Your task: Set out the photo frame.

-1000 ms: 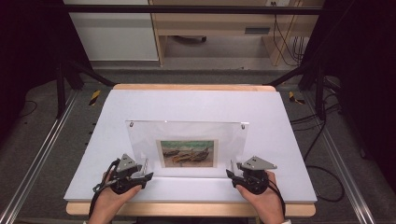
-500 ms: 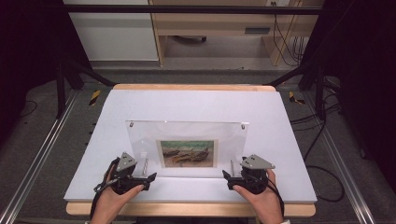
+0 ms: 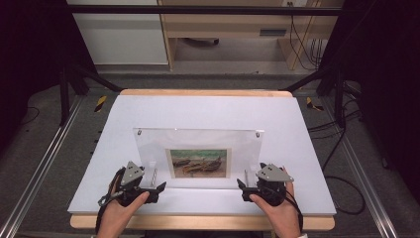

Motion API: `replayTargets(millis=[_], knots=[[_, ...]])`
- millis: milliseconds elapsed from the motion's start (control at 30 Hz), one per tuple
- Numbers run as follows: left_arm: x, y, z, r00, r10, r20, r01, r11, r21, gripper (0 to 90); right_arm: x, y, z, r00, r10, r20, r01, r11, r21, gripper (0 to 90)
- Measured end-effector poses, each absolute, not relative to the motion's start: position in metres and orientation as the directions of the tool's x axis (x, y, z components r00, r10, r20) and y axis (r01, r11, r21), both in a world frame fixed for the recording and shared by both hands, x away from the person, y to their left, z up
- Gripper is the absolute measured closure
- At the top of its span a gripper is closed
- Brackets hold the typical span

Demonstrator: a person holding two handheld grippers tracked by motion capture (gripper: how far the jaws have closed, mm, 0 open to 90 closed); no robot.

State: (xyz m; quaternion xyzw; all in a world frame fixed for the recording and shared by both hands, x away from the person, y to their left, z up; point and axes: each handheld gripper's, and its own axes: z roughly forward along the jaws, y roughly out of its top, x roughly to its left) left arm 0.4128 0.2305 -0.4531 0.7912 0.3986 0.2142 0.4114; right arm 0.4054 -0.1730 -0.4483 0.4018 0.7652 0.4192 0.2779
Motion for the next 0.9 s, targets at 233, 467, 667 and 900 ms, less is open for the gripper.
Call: replayTargets(millis=[233,467,667,900], knots=[[0.411,0.234,-0.449,0.587,0.810,0.019,0.434,-0.334,0.837,4.6,0.403,-0.177,-0.443,-0.503,0.859,-0.096,0.353,0.305,0.884,7.3],[0.409,0.243,-0.442,0.580,0.814,0.012,0.409,-0.304,0.861,4.6,0.400,-0.185,-0.437,-0.486,0.870,-0.084,0.338,0.276,0.900,7.1],[0.407,0.249,-0.438,0.573,0.820,0.014,0.384,-0.283,0.879,4.6,0.396,-0.194,-0.433,-0.463,0.884,-0.069,0.342,0.250,0.906,8.0],[0.404,0.257,-0.430,0.537,0.843,0.028,0.345,-0.250,0.905,7.2,0.392,-0.202,-0.429,-0.438,0.897,-0.054,0.350,0.226,0.909,8.4]])
